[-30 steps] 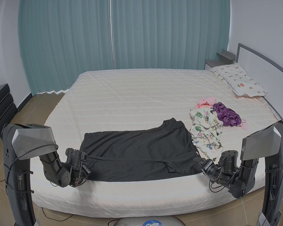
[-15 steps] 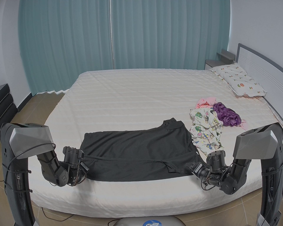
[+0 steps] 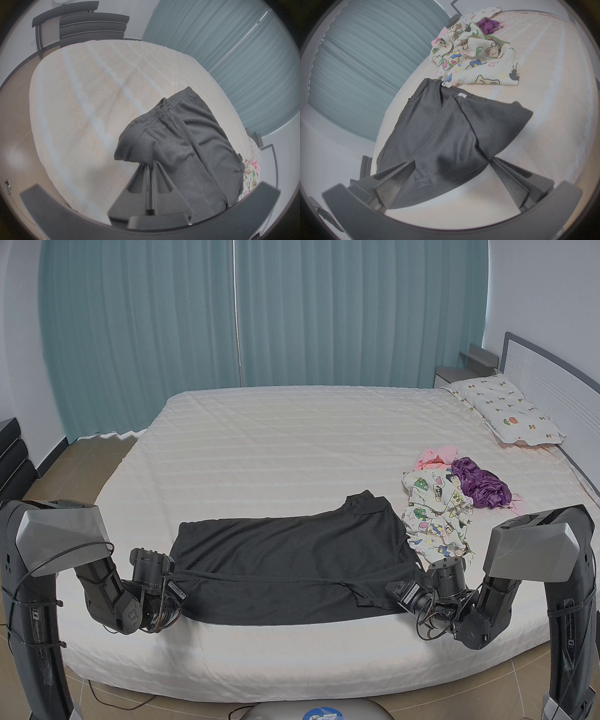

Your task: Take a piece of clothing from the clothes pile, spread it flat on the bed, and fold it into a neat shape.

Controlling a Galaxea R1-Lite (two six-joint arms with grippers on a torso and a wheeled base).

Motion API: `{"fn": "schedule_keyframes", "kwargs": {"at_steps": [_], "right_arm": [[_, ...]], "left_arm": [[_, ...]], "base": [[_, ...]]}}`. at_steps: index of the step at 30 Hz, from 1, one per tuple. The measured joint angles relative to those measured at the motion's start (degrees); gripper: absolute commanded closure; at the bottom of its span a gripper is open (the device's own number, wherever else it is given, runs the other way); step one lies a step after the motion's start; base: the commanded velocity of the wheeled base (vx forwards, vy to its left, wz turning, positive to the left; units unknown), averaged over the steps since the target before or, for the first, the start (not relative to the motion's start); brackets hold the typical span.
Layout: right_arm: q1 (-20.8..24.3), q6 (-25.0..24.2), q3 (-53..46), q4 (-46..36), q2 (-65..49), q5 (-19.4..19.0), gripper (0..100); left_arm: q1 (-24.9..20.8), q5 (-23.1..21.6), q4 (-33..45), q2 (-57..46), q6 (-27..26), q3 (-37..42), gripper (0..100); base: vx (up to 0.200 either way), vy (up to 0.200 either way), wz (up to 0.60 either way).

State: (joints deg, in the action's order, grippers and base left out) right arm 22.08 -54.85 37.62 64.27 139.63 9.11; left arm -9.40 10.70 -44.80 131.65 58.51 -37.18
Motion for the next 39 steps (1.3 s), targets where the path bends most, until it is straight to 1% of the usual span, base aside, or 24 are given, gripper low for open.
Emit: {"fn": "schedule_keyframes", "kwargs": {"at_steps": [2, 4, 11, 12, 14, 18, 21, 30, 39], "right_arm": [[0.2, 0.68, 0.83, 0.07, 0.83, 1.73, 0], [0.46, 0.85, 1.38, 0.16, 1.46, 2.27, 0], [0.57, 0.6, 2.01, 1.1, 2.57, 2.61, 0], [0.57, 0.57, 2.01, 1.12, 2.65, 2.61, 100], [0.6, 0.52, 2.01, 1.15, 2.73, 2.96, 100], [0.61, 0.52, 1.74, 1.61, 2.77, 5.47, 100], [0.68, 0.52, 1.29, 1.74, 2.6, 6.16, 100], [0.83, 0.6, -0.77, 1.8, 1.05, 6.22, 100], [0.77, 1.1, -5.33, 1.63, -2.86, 4.9, 100]], "left_arm": [[0.0, -0.01, 0.0, 0.0, 0.0, 0.0, 100], [0.0, 0.0, 0.0, -0.02, 0.0, 0.0, 100], [0.0, 0.0, 0.0, -0.02, 0.0, 0.0, 100], [0.0, -0.01, 0.0, -0.02, 0.0, 0.0, 100], [0.0, 0.0, 0.0, -0.02, 0.0, 0.0, 100], [0.0, -0.01, 0.0, -0.02, 0.0, 0.0, 100], [0.0, -0.01, 0.0, -0.02, 0.0, 0.0, 100], [0.0, 0.16, -0.04, -0.5, -0.3, 0.5, 100], [0.5, 0.67, 0.02, -2.9, -2.52, 2.56, 100]], "base": [[0.0, 0.0, 0.0], [0.0, 0.0, 0.0], [0.0, 0.0, 0.0], [0.0, 0.0, 0.0], [0.0, 0.0, 0.0], [0.0, 0.0, 0.0], [0.0, 0.0, 0.0], [0.0, 0.0, 0.0], [0.0, 0.0, 0.0]]}}
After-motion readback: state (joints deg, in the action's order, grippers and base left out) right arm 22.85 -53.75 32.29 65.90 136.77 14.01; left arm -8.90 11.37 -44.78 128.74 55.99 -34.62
